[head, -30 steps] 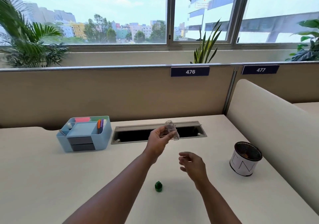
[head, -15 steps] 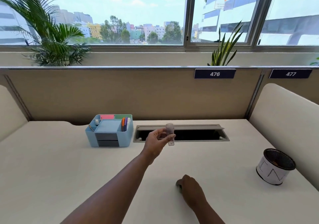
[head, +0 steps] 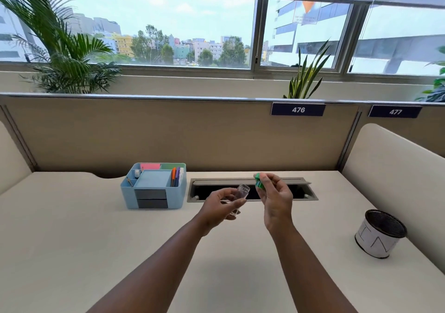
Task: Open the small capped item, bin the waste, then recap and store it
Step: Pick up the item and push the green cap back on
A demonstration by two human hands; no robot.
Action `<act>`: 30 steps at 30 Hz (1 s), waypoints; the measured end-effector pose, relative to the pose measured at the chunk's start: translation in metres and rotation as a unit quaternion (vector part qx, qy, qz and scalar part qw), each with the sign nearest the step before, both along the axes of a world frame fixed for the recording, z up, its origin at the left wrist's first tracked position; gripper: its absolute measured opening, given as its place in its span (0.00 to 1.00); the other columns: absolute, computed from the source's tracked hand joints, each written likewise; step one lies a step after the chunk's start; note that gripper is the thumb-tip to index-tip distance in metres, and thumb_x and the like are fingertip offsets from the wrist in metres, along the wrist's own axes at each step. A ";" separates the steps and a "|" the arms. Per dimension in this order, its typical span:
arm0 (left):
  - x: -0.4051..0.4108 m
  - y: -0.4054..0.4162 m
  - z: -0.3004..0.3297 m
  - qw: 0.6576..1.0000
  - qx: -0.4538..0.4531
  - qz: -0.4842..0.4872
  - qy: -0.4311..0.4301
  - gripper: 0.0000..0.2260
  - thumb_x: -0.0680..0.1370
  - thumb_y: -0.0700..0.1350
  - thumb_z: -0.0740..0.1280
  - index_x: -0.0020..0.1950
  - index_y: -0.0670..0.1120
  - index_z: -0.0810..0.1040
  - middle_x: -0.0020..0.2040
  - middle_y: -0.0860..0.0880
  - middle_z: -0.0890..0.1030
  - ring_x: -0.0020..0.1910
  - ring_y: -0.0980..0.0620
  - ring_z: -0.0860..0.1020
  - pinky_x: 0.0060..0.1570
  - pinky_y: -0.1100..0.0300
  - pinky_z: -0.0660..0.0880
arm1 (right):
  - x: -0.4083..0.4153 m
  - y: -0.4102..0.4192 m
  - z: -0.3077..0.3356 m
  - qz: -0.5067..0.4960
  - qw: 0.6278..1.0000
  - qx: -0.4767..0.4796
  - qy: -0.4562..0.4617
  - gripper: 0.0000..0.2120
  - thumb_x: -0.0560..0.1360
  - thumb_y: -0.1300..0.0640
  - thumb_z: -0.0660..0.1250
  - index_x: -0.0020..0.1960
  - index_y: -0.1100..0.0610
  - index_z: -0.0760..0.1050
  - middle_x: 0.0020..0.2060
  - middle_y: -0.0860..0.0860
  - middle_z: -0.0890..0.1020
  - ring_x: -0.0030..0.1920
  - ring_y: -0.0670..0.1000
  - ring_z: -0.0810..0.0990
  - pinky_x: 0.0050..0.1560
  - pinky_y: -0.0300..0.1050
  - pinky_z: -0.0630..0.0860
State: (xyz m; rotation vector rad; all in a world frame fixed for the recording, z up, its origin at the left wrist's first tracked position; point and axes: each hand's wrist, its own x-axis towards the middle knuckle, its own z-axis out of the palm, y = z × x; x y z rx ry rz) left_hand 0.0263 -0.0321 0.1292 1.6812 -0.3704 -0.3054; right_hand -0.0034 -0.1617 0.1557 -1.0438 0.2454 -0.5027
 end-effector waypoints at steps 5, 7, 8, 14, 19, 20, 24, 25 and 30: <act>-0.004 0.000 0.005 1.000 -0.001 -0.017 -0.013 0.06 0.74 0.45 0.68 0.50 0.53 0.76 0.42 0.49 0.78 0.37 0.55 0.79 0.35 0.67 0.78 | -0.002 0.009 0.001 0.022 0.998 -0.052 -0.020 0.05 0.70 0.64 0.69 0.38 0.56 0.76 0.37 0.55 0.79 0.40 0.51 0.77 0.44 0.43 0.75; -0.006 0.000 0.008 1.000 -0.003 -0.022 -0.018 0.06 0.75 0.44 0.68 0.52 0.50 0.76 0.42 0.48 0.79 0.37 0.55 0.78 0.35 0.67 0.78 | -0.001 0.011 0.000 0.027 0.996 -0.081 -0.027 0.06 0.70 0.63 0.70 0.37 0.55 0.76 0.35 0.55 0.79 0.38 0.51 0.77 0.40 0.41 0.76; -0.006 0.000 0.009 0.999 -0.007 -0.025 -0.020 0.07 0.75 0.44 0.67 0.53 0.49 0.76 0.42 0.47 0.79 0.37 0.55 0.78 0.35 0.67 0.78 | -0.002 0.011 -0.001 0.030 0.994 -0.098 -0.029 0.06 0.69 0.63 0.70 0.37 0.55 0.76 0.34 0.54 0.79 0.36 0.49 0.78 0.37 0.40 0.76; -0.012 0.002 0.015 0.999 -0.036 -0.033 -0.021 0.05 0.77 0.42 0.65 0.52 0.49 0.76 0.39 0.49 0.80 0.36 0.56 0.78 0.36 0.67 0.78 | -0.006 0.010 0.004 0.059 0.988 -0.140 -0.037 0.05 0.70 0.63 0.70 0.39 0.56 0.75 0.34 0.51 0.78 0.34 0.47 0.77 0.35 0.37 0.76; -0.013 0.006 0.017 0.999 -0.034 -0.033 -0.021 0.05 0.76 0.43 0.65 0.52 0.50 0.76 0.39 0.49 0.80 0.36 0.57 0.79 0.37 0.67 0.78 | -0.012 0.010 0.009 0.104 0.982 -0.154 -0.045 0.04 0.71 0.64 0.68 0.40 0.57 0.74 0.37 0.54 0.78 0.39 0.52 0.76 0.43 0.45 0.75; -0.013 0.007 0.017 0.999 -0.034 -0.034 -0.021 0.06 0.76 0.43 0.65 0.52 0.49 0.76 0.39 0.49 0.80 0.36 0.57 0.80 0.38 0.67 0.78 | -0.013 0.009 0.010 0.106 0.981 -0.157 -0.046 0.04 0.71 0.65 0.67 0.40 0.58 0.74 0.37 0.55 0.78 0.40 0.52 0.76 0.44 0.47 0.75; -0.014 0.010 0.018 0.998 -0.043 -0.039 -0.009 0.07 0.77 0.43 0.64 0.54 0.48 0.76 0.39 0.49 0.79 0.36 0.58 0.81 0.39 0.66 0.80 | -0.013 0.005 0.011 0.138 0.975 -0.168 -0.043 0.04 0.73 0.65 0.65 0.45 0.57 0.75 0.39 0.53 0.78 0.42 0.52 0.77 0.47 0.45 0.77; -0.014 0.010 0.018 0.998 -0.046 -0.042 -0.006 0.07 0.77 0.43 0.64 0.54 0.46 0.76 0.39 0.48 0.79 0.35 0.59 0.81 0.39 0.65 0.80 | -0.013 0.003 0.011 0.159 0.971 -0.177 -0.036 0.05 0.73 0.64 0.65 0.48 0.57 0.76 0.39 0.53 0.79 0.42 0.50 0.79 0.46 0.42 0.78; -0.017 0.014 0.022 0.997 -0.030 -0.073 -0.001 0.04 0.77 0.42 0.63 0.49 0.50 0.77 0.38 0.49 0.77 0.30 0.59 0.78 0.31 0.66 0.79 | -0.014 -0.011 0.017 0.237 0.930 -0.281 -0.012 0.11 0.74 0.65 0.64 0.56 0.61 0.77 0.44 0.53 0.81 0.45 0.48 0.81 0.47 0.33 0.79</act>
